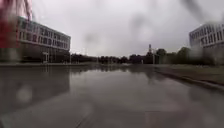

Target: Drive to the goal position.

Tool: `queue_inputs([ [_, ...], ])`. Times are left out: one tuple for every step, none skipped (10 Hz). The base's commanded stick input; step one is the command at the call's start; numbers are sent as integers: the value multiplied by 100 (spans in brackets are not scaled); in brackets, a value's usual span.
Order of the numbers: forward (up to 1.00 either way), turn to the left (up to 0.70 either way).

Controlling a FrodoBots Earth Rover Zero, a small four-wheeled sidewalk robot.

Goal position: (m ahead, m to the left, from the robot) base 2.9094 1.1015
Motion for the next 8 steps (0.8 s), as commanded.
queue_inputs([
  [60, 0],
  [60, 0],
  [60, 0],
  [60, 0],
  [60, 0],
  [60, 0],
  [60, 0],
  [60, 0],
])
